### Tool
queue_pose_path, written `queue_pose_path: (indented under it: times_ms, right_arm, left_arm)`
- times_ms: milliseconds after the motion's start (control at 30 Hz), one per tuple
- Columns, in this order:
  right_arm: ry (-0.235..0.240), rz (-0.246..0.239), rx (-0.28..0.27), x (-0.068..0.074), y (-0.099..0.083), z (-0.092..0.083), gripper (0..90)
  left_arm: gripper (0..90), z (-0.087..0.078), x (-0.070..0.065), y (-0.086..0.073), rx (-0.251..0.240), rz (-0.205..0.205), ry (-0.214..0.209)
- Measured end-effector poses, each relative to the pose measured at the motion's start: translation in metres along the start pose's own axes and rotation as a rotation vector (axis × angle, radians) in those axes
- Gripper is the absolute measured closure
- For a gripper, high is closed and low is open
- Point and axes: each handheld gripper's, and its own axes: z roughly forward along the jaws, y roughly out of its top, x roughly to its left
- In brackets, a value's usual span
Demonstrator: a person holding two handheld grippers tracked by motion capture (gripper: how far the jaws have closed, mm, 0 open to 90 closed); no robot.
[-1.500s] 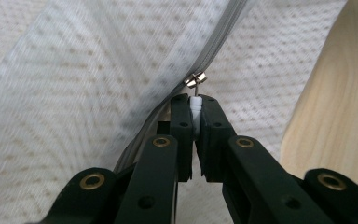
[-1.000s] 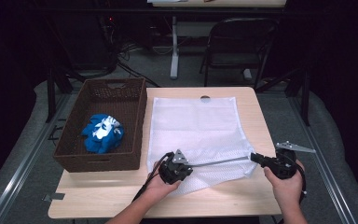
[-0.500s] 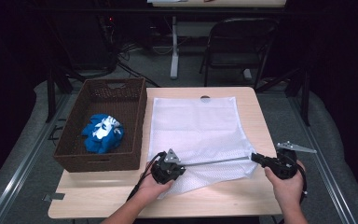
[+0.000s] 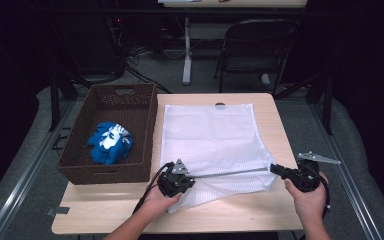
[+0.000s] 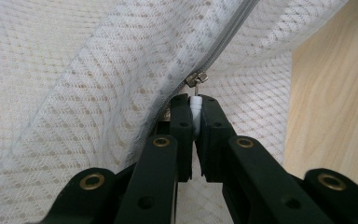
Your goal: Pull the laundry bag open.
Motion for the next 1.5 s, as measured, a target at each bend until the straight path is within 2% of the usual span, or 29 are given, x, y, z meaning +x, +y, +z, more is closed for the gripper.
queue_pose_path:
  times_ms: [367,600,1500]
  right_arm:
    - [0.001,-0.003,-0.009,-0.002,0.000,-0.002,86.5]
    - [0.002,0.004,-0.007,-0.002,0.000,-0.002,86.5]
    - [-0.008,0.008,-0.014,-0.006,0.001,-0.006,86.5]
  left_arm:
    - [85.9,-0.008,0.004,-0.004,0.006,-0.008,0.013]
    - [85.9,-0.013,0.005,-0.007,0.014,0.002,0.017]
    - [85.9,-0.039,0.018,-0.028,0.024,-0.040,0.057]
